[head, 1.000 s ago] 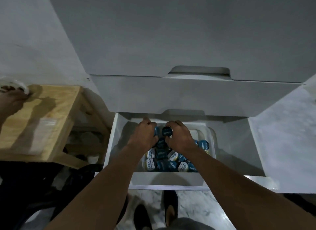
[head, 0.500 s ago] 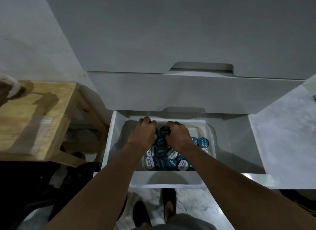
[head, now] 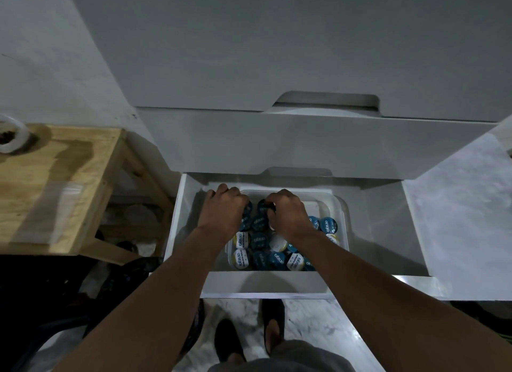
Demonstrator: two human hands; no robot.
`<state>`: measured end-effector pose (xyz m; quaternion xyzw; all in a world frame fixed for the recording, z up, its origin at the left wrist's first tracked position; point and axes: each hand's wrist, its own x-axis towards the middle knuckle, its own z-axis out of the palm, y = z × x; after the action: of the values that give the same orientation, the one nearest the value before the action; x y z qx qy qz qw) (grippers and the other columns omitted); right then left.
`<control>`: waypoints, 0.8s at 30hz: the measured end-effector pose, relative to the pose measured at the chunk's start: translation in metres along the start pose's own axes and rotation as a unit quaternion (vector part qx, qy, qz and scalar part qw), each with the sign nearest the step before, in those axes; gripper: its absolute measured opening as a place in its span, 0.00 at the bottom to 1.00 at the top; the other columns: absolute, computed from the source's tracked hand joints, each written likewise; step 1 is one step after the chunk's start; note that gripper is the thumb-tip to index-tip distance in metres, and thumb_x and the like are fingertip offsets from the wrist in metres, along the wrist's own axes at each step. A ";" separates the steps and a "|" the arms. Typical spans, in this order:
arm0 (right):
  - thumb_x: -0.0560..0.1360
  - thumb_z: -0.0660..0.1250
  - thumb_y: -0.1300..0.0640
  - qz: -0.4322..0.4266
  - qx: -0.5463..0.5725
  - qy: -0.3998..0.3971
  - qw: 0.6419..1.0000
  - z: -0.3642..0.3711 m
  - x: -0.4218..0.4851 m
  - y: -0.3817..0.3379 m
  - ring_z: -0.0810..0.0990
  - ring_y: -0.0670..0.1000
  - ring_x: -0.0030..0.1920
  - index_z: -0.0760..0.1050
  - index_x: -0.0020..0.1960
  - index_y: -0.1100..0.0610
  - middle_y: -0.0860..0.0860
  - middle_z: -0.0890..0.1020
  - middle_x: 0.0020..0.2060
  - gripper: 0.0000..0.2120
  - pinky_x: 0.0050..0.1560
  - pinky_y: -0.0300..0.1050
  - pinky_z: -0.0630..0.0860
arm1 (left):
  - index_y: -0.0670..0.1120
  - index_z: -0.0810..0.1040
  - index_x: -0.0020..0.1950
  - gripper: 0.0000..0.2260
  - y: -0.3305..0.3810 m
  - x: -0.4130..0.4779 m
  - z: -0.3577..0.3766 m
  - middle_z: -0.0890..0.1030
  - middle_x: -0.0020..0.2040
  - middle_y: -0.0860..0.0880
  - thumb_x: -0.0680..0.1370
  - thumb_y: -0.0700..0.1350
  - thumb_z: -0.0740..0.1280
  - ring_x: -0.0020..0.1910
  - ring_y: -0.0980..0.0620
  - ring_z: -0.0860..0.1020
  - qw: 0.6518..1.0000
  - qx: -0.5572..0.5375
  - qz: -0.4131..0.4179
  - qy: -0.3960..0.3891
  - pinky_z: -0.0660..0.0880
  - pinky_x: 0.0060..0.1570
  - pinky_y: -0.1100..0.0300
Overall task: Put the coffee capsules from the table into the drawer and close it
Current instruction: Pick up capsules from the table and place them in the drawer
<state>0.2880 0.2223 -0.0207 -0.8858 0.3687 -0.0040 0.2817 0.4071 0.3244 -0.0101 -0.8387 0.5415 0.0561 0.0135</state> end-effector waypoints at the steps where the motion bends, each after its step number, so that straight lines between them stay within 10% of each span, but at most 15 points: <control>1: 0.75 0.63 0.66 -0.002 0.001 -0.001 1.000 0.000 0.001 0.000 0.77 0.58 0.56 0.79 0.58 0.59 0.58 0.78 0.56 0.14 0.59 0.48 0.75 | 0.49 0.78 0.59 0.13 0.001 0.000 0.000 0.79 0.57 0.48 0.76 0.41 0.66 0.60 0.46 0.72 1.000 0.005 -0.002 0.000 0.69 0.59 0.50; 24: 0.78 0.63 0.61 -0.045 -0.039 0.020 0.998 -0.029 -0.011 0.002 0.77 0.58 0.56 0.75 0.63 0.59 0.57 0.77 0.57 0.14 0.58 0.49 0.74 | 0.44 0.76 0.59 0.11 0.010 -0.005 -0.030 0.79 0.55 0.43 0.79 0.45 0.61 0.54 0.45 0.77 0.999 0.019 -0.027 0.043 0.73 0.55 0.50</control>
<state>0.2721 0.2141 0.0043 -0.9116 0.3340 -0.0194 0.2387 0.3979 0.3226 0.0206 -0.8541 0.5200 0.0099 0.0075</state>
